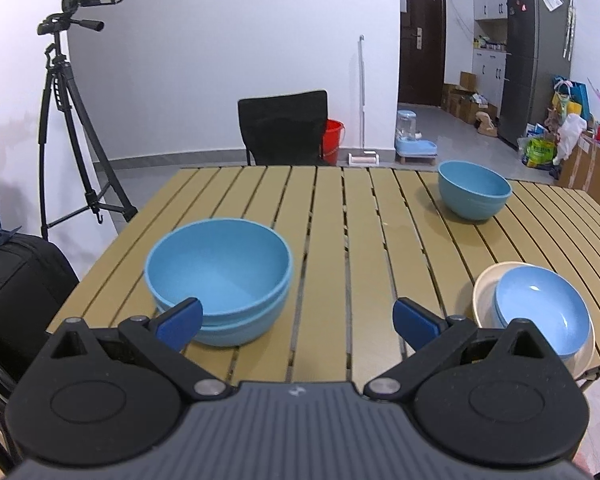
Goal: Organize plates and bowls
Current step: 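Move both grippers back from the nested bowls toward the last blue bowl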
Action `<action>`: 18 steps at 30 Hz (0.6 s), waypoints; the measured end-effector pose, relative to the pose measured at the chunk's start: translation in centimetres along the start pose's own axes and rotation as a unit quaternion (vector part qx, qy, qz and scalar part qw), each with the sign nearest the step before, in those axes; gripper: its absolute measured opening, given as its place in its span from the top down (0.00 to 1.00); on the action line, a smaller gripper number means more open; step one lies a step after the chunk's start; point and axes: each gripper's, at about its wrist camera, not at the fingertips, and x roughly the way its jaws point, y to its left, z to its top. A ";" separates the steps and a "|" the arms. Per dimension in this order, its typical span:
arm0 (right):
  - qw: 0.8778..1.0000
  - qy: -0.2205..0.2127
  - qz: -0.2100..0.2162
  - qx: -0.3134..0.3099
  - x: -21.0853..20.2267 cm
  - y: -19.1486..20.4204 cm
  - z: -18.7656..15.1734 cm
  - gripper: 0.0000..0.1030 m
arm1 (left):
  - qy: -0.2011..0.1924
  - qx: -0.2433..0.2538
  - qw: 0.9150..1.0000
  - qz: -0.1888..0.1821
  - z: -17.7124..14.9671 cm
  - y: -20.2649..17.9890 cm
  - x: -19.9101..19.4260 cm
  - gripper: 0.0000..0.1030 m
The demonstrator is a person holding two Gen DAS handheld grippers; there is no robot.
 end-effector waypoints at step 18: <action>0.999 0.030 -0.021 -0.015 3.3 -3.3 3.6 0.00 | 0.044 0.038 0.998 -0.005 1.1 -4.4 2.4 0.00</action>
